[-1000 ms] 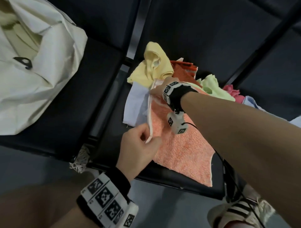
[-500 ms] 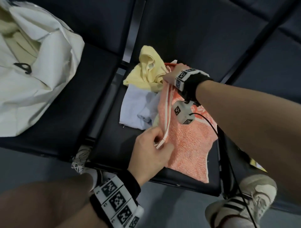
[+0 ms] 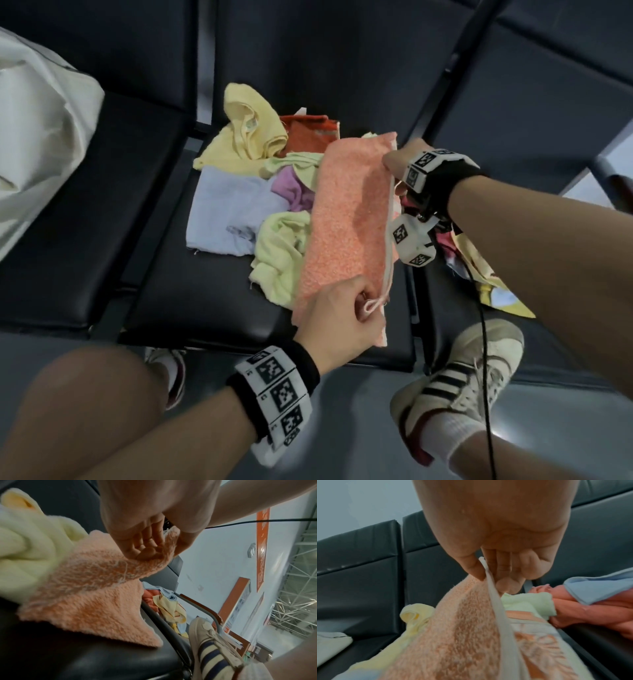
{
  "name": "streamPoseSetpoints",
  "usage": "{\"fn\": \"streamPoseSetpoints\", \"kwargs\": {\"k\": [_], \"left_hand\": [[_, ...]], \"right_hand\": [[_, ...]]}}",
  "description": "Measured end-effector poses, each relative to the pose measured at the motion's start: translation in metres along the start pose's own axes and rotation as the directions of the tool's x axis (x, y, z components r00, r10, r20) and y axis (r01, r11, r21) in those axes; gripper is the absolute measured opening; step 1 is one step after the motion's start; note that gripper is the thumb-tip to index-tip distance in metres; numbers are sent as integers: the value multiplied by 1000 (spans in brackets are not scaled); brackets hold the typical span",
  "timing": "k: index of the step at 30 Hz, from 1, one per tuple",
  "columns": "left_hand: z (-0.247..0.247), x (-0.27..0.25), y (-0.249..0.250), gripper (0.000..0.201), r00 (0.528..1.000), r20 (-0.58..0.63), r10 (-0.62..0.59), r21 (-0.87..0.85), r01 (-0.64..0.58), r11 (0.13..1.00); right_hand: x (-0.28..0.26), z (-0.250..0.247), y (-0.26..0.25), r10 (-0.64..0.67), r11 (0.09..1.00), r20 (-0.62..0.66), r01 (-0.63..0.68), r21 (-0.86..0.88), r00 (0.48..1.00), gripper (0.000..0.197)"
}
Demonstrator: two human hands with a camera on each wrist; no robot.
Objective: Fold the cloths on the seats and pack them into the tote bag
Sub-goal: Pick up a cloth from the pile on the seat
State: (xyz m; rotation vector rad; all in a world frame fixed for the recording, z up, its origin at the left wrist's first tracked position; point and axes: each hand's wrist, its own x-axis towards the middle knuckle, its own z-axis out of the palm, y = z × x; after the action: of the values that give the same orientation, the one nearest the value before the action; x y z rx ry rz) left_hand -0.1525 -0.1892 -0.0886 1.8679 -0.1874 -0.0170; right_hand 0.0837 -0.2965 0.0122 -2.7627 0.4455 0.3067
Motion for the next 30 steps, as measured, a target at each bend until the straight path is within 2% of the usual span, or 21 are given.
{"fn": "streamPoseSetpoints", "kwargs": {"k": [3,5,8,9,11,13,16,20,23,27,30], "left_hand": [[23,6,-1,6,998,61,-26,42,23,999],[34,9,-3,7,992,118,-50,95,39,995],[43,14,-9,13,969,227,-97,127,69,990],[45,15,-12,17,961,251,-112,124,83,989],[48,15,-16,25,950,279,-141,142,105,984],[48,13,-19,33,946,290,-147,173,99,980],[40,12,-22,32,949,284,-135,203,78,976],[24,13,-25,16,964,228,-139,256,78,963],[16,10,-24,14,974,214,-79,364,-5,931],[8,5,-24,17,975,220,-43,627,-107,772],[-1,3,-28,17,976,209,-54,713,-114,692]], "right_hand": [[9,1,37,4,998,-5,-4,61,1000,36],[10,5,57,-20,991,93,7,134,996,16],[14,10,82,-20,993,188,-2,120,982,10],[15,12,86,-31,992,182,8,124,983,6],[10,11,91,-52,990,192,25,139,980,16],[-1,10,93,-110,988,158,91,124,981,15],[-31,8,94,-191,980,119,183,73,974,14],[-81,-2,100,-366,908,231,400,-125,902,14],[-122,-8,99,-471,831,264,523,-189,842,17],[-149,6,107,-562,760,300,625,-180,771,16],[-153,36,118,-549,643,417,685,-342,724,19]]}}
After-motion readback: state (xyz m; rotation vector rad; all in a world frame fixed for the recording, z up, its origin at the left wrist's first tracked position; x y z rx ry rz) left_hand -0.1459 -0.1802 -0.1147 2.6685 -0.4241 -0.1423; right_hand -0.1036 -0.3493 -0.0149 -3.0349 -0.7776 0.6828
